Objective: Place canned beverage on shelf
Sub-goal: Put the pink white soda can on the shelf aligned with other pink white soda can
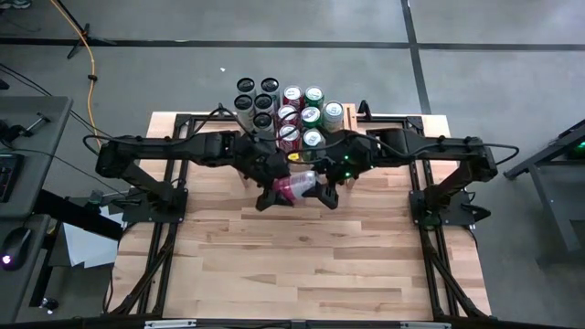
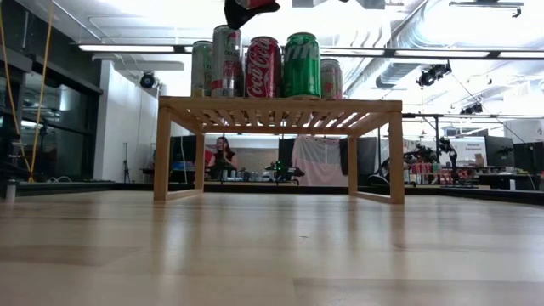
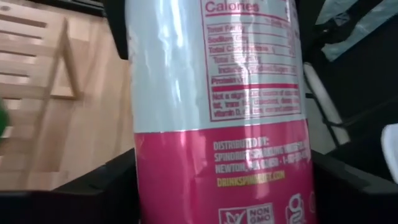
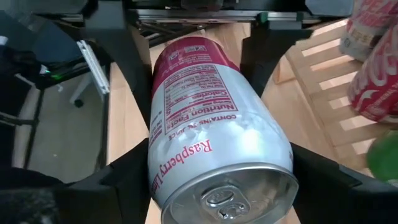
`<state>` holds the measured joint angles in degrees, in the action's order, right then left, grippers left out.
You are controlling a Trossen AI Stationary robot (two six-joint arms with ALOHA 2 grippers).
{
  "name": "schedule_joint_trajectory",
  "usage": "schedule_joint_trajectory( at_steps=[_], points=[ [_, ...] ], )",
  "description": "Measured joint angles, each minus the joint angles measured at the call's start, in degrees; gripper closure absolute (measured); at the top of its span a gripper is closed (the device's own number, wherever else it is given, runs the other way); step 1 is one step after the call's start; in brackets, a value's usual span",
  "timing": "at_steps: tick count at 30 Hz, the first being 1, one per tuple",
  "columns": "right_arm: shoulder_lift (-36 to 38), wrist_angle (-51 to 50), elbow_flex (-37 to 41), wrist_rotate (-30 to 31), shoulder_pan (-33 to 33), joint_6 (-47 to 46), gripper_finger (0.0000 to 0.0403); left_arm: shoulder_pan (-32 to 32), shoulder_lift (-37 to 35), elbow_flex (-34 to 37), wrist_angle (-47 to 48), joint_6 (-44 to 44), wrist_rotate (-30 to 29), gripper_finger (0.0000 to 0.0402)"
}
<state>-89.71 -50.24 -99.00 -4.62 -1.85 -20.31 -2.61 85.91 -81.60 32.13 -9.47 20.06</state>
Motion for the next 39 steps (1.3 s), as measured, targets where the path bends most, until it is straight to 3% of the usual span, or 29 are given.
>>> schedule_joint_trajectory(
  at_steps=[3, 8, 13, 15, 19, 23, 27, 32, 36, 39],
  points=[
    [-0.02, -0.09, 0.0, 0.6, 0.02, 0.72, 0.0122, -0.02, 0.0, -0.02, 0.43, 0.95, -2.03, 0.0125],
    [-0.03, -0.07, 0.0, 0.12, -0.13, 1.38, 0.0121, -0.18, -0.02, 0.0, 0.75, 1.04, -2.56, 0.0124],
    [0.54, -2.69, -1.28, -1.86, 0.28, 1.33, 0.0033, -0.73, -1.74, -0.01, 6.13, 2.68, -3.09, 0.0124],
    [0.86, -2.91, -2.98, -2.3, 0.69, 2.25, 0.0018, -0.85, -2.97, 0.13, 9.22, 2.85, -4.18, 0.0124],
    [1.32, -5.33, -4.98, -2.14, 1.64, 3.87, 0.0037, -0.9, -7.5, 0.17, 13.53, 2.5, -6.59, 0.0124],
    [2.62, -6.01, -5.35, -1.45, 2.35, 5.34, 0.0045, -0.23, -13.38, 2.39, 8.47, 0.82, -5.4, 0.0124],
    [2.0, -5.05, -5.18, -1.43, 2.62, 7.39, 0.0044, 0.13, -20.53, 10.17, -9.26, -4.08, -0.2, 0.0124],
    [1.41, 4.24, -5.18, -1.95, 2.62, 10.74, 0.0044, 0.02, -26.93, 24.99, -39.59, -17.4, 5.79, 0.0124],
    [0.76, 16.5, -5.18, -2.99, 2.62, 13.94, 0.0043, 0.04, -27.62, 35.14, -63.7, -28.44, 6.64, 0.0124],
    [-0.63, 26.39, -5.2, -3.06, 2.62, 14.81, 0.0043, 0.04, -25.05, 38.9, -77.25, -34.32, 5.53, 0.0124]
  ],
)
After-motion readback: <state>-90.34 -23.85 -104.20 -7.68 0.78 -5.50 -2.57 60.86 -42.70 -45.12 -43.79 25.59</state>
